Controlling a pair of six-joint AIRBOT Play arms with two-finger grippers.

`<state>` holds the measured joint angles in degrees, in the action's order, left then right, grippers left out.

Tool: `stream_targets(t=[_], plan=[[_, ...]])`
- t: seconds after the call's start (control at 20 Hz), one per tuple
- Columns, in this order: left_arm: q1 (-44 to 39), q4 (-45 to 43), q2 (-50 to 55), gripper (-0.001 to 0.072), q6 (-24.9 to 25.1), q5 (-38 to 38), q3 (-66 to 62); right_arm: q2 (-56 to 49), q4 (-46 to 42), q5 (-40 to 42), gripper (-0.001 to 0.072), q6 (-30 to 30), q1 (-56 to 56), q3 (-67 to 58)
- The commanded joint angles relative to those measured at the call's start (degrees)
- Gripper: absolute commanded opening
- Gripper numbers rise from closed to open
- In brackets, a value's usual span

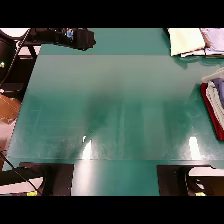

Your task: Fold the shirts.

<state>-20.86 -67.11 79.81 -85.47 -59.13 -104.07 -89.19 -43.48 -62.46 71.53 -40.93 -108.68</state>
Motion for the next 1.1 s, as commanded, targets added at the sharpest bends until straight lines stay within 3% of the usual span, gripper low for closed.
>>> stream_targets(t=[0.0, 0.15, 0.35, 0.65, 0.95, 1.0, 1.05], plan=[[-0.09, -0.13, 0.09, 0.0024, 0.02, 0.15, 0.0, 0.5, 0.37, -2.73, 0.002, -0.24, -0.35, -8.48], [-0.09, -0.24, 0.09, 0.0024, 0.46, 0.11, 0.0, 4.26, -1.62, -3.67, 0.002, -0.24, -0.37, -5.68], [-0.09, -0.24, 0.07, 0.0024, 0.48, -0.09, 0.0, 9.35, -10.8, -6.73, 0.0021, -0.24, -2.27, 2.91], [-0.09, -0.24, 0.07, 0.0024, 0.48, -0.11, 0.0, 16.09, -21.88, -11.74, 0.0021, -0.24, -12.87, 17.9], [-0.09, -0.24, 0.07, 0.0025, 0.46, -0.07, 0.0, 19.17, -22.67, -11.65, 0.0035, -0.24, -22.71, 30.1], [-0.09, -0.24, 0.07, 0.0024, 0.46, -0.07, 0.0, 19.17, -22.67, -11.69, 0.0141, -0.24, -23.65, 31.01], [-0.09, -0.24, 0.07, 0.0024, 0.46, -0.07, 0.0, 19.15, -22.67, -11.69, 0.0332, -0.24, -24.65, 31.56]])
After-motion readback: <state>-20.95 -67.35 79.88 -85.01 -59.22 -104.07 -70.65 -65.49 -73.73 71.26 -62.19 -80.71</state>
